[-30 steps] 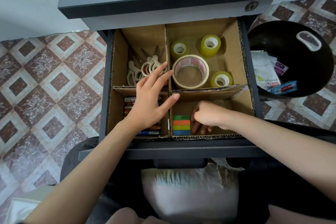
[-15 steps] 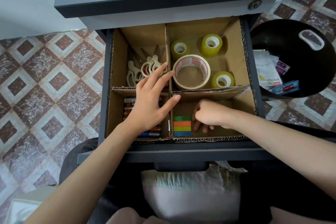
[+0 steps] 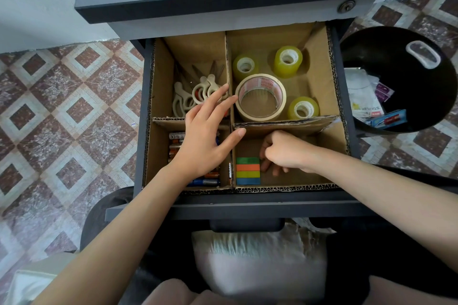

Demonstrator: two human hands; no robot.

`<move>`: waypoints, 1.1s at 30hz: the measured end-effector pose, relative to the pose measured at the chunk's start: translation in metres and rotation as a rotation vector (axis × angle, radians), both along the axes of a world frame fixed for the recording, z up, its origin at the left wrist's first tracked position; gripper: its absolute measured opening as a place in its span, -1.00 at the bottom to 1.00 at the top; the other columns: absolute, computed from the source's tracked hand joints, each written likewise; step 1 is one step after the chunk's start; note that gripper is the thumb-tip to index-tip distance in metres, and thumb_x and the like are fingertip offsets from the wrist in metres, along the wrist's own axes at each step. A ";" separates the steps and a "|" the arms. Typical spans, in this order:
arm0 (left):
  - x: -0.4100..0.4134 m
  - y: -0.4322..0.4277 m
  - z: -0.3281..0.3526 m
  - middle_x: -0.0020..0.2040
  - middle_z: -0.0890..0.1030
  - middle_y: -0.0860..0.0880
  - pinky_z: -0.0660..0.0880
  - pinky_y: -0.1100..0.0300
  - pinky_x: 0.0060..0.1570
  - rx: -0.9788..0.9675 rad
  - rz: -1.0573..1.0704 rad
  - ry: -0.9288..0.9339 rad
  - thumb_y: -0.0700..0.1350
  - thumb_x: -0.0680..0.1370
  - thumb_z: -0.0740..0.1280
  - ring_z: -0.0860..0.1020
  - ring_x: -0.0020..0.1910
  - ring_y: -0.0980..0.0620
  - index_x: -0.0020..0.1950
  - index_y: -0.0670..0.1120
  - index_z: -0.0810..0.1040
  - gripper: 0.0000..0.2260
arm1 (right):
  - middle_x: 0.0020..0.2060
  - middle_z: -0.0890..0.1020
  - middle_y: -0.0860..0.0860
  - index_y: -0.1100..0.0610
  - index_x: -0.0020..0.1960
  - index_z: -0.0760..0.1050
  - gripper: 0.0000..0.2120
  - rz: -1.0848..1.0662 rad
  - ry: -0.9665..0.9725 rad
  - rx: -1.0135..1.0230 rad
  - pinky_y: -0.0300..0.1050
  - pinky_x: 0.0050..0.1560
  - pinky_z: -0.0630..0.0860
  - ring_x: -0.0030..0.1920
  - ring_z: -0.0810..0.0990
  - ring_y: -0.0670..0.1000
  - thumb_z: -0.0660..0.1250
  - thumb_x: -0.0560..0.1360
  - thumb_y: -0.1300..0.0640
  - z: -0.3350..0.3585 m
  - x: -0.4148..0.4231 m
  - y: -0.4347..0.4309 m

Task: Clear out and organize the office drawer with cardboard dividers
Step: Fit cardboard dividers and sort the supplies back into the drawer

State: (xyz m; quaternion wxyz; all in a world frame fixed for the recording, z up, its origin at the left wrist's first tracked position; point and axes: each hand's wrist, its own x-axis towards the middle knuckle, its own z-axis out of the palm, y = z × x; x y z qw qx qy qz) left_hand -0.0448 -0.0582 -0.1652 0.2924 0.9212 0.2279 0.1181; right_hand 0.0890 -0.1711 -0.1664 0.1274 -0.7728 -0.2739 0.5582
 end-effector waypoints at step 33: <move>0.022 -0.008 0.066 0.45 0.31 0.00 0.21 0.07 0.41 0.039 0.022 0.145 -0.02 0.58 0.26 0.28 0.41 0.04 0.27 -0.06 0.52 -0.71 | -0.40 0.49 -0.14 0.02 -0.34 0.48 -0.72 -0.038 -0.505 0.488 -0.09 -0.11 0.54 -0.37 0.45 -0.15 0.31 0.46 0.33 0.100 0.027 -0.035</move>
